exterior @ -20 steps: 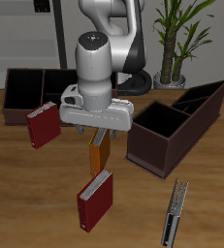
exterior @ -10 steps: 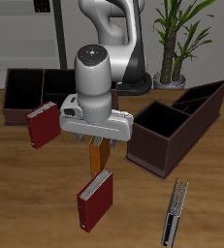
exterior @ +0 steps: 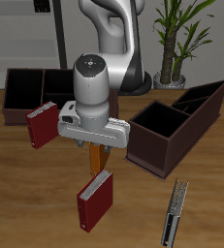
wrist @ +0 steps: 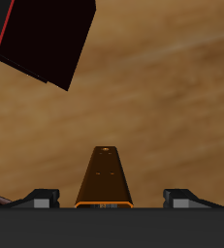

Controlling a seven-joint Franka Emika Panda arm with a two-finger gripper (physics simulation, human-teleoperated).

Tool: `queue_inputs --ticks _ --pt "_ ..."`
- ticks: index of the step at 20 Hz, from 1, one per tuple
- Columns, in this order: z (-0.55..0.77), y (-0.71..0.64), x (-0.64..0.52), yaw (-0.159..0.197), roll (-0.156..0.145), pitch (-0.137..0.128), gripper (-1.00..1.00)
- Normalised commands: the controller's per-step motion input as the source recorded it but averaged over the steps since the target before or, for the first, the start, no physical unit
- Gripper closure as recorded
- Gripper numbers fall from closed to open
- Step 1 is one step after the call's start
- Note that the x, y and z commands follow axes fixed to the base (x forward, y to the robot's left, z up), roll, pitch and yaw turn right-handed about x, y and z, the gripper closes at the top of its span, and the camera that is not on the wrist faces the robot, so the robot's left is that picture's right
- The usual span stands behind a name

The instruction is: Place the orange book into the back desk caddy's back compartment

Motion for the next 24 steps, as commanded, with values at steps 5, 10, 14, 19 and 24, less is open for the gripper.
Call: queue_inputs --ticks 5,10,14,19,24 --pt "0.02 0.0 -0.02 -0.018 0.016 0.005 1.0" --pt "0.23 0.06 -0.11 0.002 0.019 -0.021 1.0" --pt "0.4 0.02 -0.07 0.019 0.022 -0.02 1.0" --pt "0.64 -0.05 -0.1 0.069 0.003 -0.049 1.0" --pt "0.51 -0.1 -0.14 0.03 -0.003 -0.034 1.0"
